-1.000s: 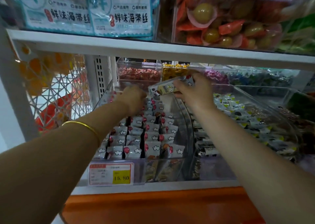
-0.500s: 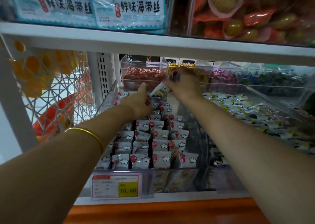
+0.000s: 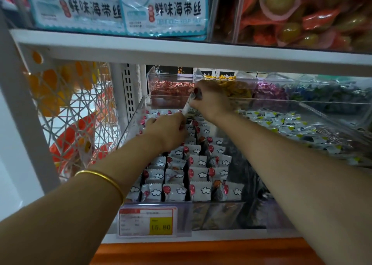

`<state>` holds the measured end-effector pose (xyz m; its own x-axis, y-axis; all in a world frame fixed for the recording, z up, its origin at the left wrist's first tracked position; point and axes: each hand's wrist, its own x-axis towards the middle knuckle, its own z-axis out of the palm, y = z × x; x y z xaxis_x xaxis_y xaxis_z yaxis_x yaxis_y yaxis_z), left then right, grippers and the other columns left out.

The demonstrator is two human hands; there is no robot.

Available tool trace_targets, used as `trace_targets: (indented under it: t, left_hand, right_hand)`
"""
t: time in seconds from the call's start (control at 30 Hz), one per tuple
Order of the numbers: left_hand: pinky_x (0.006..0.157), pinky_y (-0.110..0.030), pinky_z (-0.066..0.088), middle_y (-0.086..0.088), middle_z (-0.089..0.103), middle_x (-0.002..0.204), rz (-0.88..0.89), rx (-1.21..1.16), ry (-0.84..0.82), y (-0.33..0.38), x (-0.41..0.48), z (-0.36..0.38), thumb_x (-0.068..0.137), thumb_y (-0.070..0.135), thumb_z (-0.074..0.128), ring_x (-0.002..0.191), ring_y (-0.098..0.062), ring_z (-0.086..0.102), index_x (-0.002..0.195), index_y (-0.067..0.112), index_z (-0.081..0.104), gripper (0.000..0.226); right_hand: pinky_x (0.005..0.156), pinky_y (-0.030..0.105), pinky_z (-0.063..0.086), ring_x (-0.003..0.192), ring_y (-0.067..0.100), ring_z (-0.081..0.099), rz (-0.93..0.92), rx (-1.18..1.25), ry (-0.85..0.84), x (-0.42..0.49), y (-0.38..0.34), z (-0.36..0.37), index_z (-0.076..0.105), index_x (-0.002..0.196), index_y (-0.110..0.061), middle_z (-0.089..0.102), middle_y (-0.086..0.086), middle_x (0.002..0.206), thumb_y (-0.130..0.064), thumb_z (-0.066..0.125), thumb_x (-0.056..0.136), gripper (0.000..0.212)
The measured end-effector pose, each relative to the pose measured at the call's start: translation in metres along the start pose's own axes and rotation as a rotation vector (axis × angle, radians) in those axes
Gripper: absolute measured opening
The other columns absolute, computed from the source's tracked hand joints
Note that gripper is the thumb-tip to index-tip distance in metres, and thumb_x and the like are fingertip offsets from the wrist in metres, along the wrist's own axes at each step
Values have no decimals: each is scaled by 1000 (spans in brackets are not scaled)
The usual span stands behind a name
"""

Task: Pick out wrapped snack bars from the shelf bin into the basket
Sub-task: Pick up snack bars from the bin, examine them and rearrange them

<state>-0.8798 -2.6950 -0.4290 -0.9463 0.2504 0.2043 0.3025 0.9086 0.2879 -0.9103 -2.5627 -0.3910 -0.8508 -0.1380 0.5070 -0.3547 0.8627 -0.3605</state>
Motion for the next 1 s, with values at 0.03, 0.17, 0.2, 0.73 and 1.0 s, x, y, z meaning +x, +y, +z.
trace_targets:
  t: [0.03, 0.17, 0.2, 0.73, 1.0]
  left_hand:
    - [103, -47, 35, -8, 61, 119, -3, 5, 8, 1, -1, -1, 95, 29, 43, 111, -27, 53, 120, 17, 52, 29]
    - [109, -54, 24, -5, 57, 121, 2, 137, 18, 1, -8, -8, 97, 34, 35, 118, -24, 47, 113, 17, 55, 31]
    - [109, -55, 22, -5, 54, 124, 11, 178, 11, 1, -11, -8, 98, 36, 32, 121, -24, 44, 115, 17, 54, 34]
    - [113, -56, 9, -6, 24, 153, -13, 168, -138, -7, -22, -4, 100, 43, 20, 143, -23, 12, 139, 18, 35, 49]
    - [111, -58, 15, -8, 34, 144, 3, 164, -143, -8, -21, -3, 100, 41, 21, 139, -24, 22, 133, 14, 40, 47]
  right_hand:
    - [61, 23, 32, 86, 18, 47, 6, 17, -2, 1, 0, -1, 49, 111, -5, 54, 10, 103, -20, 64, 85, 33]
    - [67, 26, 36, 88, 17, 47, 33, 13, -66, 2, -1, 3, 48, 111, -9, 49, 3, 99, -25, 68, 83, 38]
    - [64, 24, 36, 86, 16, 47, 39, 7, -95, 2, -1, 6, 50, 109, -9, 50, 3, 99, -24, 67, 84, 33]
    - [97, 43, 45, 119, 30, 47, 110, -263, -167, 29, 3, 28, 66, 101, -14, 49, 15, 133, -15, 55, 89, 16]
    - [92, 43, 43, 113, 30, 42, 67, -576, -81, 27, 3, 47, 64, 99, -17, 52, 9, 120, -28, 63, 85, 18]
